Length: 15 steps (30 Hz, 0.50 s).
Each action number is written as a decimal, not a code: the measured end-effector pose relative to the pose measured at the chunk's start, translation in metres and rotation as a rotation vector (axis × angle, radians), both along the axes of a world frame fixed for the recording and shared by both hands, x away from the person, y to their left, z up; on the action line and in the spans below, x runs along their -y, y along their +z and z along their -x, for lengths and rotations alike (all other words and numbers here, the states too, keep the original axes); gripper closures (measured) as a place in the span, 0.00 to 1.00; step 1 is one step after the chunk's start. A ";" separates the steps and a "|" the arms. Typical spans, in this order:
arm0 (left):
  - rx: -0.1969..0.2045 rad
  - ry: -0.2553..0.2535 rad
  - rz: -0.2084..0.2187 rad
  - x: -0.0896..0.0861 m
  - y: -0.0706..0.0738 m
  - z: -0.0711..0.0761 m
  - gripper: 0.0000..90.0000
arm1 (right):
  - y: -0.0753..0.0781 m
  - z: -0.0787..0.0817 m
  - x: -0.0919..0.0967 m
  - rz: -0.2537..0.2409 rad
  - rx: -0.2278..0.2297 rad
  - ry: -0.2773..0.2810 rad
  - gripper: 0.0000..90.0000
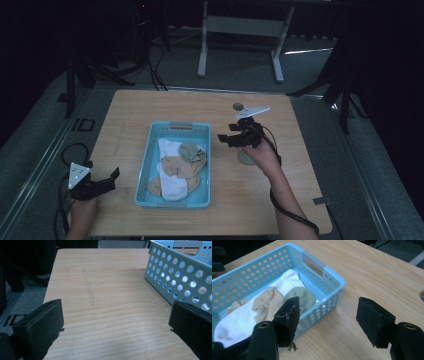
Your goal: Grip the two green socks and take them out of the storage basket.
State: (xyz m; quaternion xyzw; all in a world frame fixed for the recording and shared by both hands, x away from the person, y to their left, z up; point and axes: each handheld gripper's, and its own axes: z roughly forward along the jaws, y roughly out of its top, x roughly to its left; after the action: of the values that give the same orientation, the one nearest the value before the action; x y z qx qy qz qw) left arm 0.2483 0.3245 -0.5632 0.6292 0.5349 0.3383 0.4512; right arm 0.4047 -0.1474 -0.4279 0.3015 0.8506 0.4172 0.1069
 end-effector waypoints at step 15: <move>0.002 -0.009 0.004 0.000 0.000 0.000 0.00 | -0.012 -0.005 -0.069 0.062 -0.042 0.124 0.39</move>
State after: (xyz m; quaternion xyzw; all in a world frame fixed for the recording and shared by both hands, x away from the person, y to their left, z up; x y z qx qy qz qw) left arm 0.2482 0.3248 -0.5633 0.6303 0.5323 0.3360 0.4544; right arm 0.4100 -0.0780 -0.4404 0.2535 0.8822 0.3902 0.0722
